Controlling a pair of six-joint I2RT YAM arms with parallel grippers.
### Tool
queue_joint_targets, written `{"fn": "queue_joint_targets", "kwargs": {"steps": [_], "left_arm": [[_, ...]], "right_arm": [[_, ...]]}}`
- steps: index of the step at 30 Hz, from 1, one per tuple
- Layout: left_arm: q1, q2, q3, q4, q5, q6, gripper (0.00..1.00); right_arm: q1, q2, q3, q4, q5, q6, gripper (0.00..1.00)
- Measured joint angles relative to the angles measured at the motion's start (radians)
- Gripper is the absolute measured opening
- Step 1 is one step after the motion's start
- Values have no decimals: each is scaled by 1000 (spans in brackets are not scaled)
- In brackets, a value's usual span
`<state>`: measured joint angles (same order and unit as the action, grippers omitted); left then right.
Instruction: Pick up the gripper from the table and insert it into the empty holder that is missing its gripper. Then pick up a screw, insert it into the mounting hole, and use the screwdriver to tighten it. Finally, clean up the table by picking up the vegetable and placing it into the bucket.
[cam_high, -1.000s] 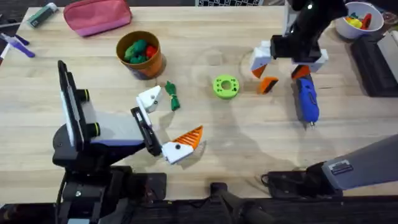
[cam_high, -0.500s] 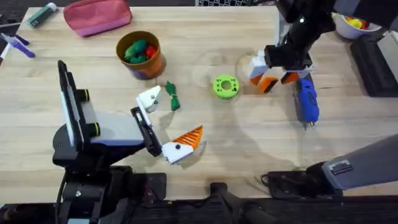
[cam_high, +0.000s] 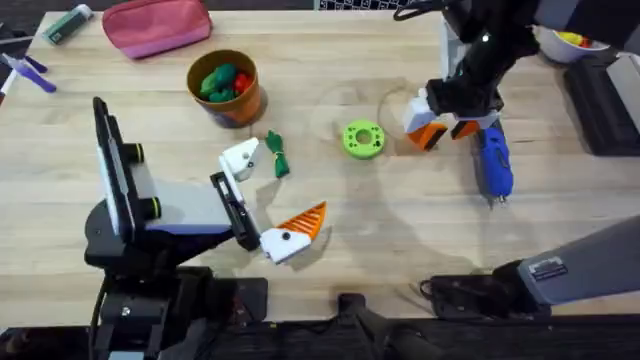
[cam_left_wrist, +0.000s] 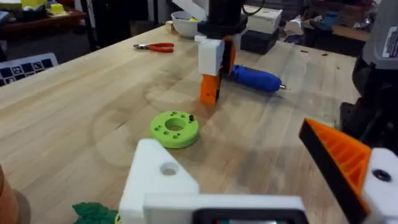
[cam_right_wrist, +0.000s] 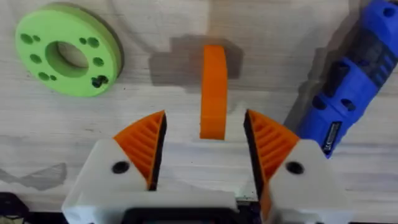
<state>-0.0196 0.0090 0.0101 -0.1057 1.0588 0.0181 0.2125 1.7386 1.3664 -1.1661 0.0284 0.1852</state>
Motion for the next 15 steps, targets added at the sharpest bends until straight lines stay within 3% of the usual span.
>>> {"fn": "queue_joint_targets", "kwargs": {"steps": [15], "left_arm": [[0, 0, 0, 0, 0, 0, 985]], "right_arm": [[-4, 0, -2, 26, 0, 3, 558]]}}
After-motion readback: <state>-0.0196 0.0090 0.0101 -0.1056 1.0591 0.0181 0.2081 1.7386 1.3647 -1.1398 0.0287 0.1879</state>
